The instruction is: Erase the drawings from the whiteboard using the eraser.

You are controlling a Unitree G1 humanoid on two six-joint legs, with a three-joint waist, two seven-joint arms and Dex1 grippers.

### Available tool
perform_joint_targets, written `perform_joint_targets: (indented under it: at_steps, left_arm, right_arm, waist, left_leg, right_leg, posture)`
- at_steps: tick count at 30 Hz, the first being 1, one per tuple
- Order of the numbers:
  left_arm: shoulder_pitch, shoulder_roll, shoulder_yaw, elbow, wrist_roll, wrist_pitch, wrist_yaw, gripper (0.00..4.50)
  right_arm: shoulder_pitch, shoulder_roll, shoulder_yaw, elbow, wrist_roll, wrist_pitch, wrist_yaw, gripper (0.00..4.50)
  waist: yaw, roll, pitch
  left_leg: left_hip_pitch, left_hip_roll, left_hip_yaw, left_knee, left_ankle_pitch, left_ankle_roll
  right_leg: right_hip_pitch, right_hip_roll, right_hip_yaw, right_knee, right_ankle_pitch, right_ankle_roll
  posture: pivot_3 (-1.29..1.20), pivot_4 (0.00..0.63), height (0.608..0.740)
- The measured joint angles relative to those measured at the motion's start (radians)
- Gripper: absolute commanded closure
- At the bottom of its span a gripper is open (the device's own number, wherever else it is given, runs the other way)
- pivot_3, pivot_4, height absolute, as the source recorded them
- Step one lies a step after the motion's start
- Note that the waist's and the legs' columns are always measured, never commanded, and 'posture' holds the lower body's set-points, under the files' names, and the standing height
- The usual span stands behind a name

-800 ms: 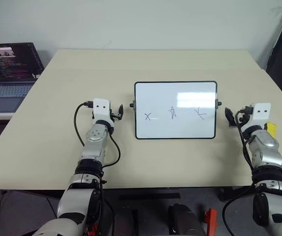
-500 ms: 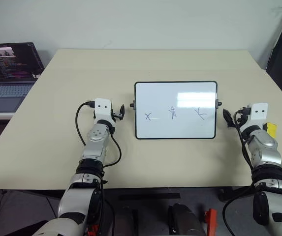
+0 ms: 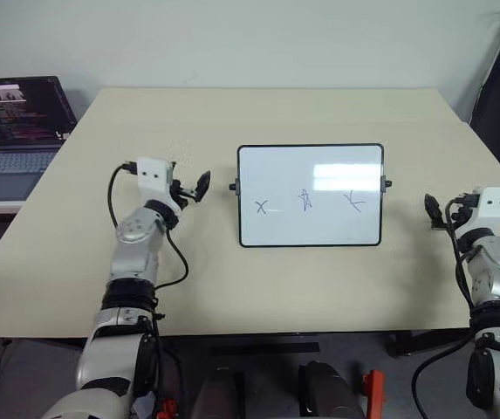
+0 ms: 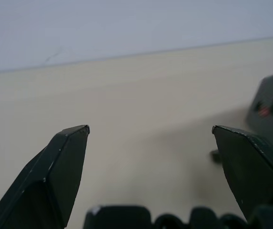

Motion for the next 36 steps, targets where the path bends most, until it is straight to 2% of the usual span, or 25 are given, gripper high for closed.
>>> perform_joint_targets:
  at_steps: [4, 7, 12, 17, 20, 27, 36]
  left_arm:
    - [0.01, 0.066, -0.053, -0.204, -0.095, 0.175, -0.178, 0.0]
    - [0.01, 0.107, -0.112, -0.363, -0.168, 0.296, -0.314, 0.0]
    - [0.009, 0.069, -0.249, -0.494, -0.217, 0.411, -0.435, 0.0]
    - [0.01, -0.064, -0.379, -0.489, -0.19, 0.411, -0.437, 0.0]
    - [0.011, -0.072, -0.387, -0.49, -0.183, 0.411, -0.437, 0.0]
    - [0.03, -0.073, -0.388, -0.489, -0.135, 0.386, -0.428, 0.0]
    - [0.05, -0.092, -0.379, -0.488, -0.102, 0.363, -0.371, 0.0]
  right_arm:
    - [0.048, -0.005, -0.041, -0.09, 0.049, 0.069, -0.018, 0.02]
    - [0.075, -0.059, -0.079, -0.161, 0.073, 0.17, -0.046, 0.02]
    - [0.085, -0.181, -0.142, -0.24, 0.073, 0.385, -0.131, 0.02]
    - [0.084, -0.197, -0.129, -0.23, 0.06, 0.507, -0.157, 0.02]
    - [0.055, -0.193, -0.102, -0.168, 0.046, 0.526, -0.162, 0.02]
    - [-0.029, -0.148, -0.066, -0.108, 0.033, 0.533, -0.205, 0.02]
    - [-0.035, -0.123, -0.029, -0.076, 0.005, 0.57, -0.254, 0.02]
  waist:
    - [-0.002, 0.0, 0.0]
    - [0.001, 0.001, 0.0]
    - [0.007, 0.001, 0.0]
    - [-0.004, 0.0, 0.0]
    - [-0.018, 0.001, 0.0]
    - [-0.016, 0.001, 0.0]
    - [-0.009, 0.001, 0.0]
  left_leg:
    - [-0.001, 0.0, 0.0, 0.0, 0.0, 0.0]
    - [-0.001, 0.0, 0.0, 0.0, 0.0, 0.0]
    - [0.0, 0.0, 0.0, 0.0, 0.0, 0.0]
    - [0.001, 0.0, 0.002, 0.0, 0.0, 0.0]
    - [0.002, 0.0, 0.002, 0.0, 0.0, 0.0]
    - [0.001, 0.0, 0.003, 0.0, 0.0, 0.0]
    - [0.001, 0.0, 0.003, 0.0, 0.0, 0.0]
  right_leg:
    - [0.0, 0.0, 0.0, -0.001, 0.0, 0.0]
    - [0.0, -0.001, 0.0, -0.001, 0.0, 0.0]
    - [0.0, 0.0, 0.0, 0.0, 0.0, 0.0]
    - [0.0, 0.001, 0.003, 0.0, 0.0, 0.0]
    - [0.0, 0.001, 0.004, 0.0, 0.0, 0.0]
    - [0.0, 0.001, 0.004, 0.0, 0.0, 0.0]
    - [0.0, 0.001, 0.004, -0.001, 0.0, 0.0]
  posture:
    - [0.0, 0.15, 0.74]
    - [0.0, 0.15, 0.74]
    - [0.0, 0.15, 0.74]
    - [0.0, 0.15, 0.74]
    - [0.0, 0.15, 0.74]
    - [0.0, 0.15, 0.74]
    - [0.0, 0.15, 0.74]
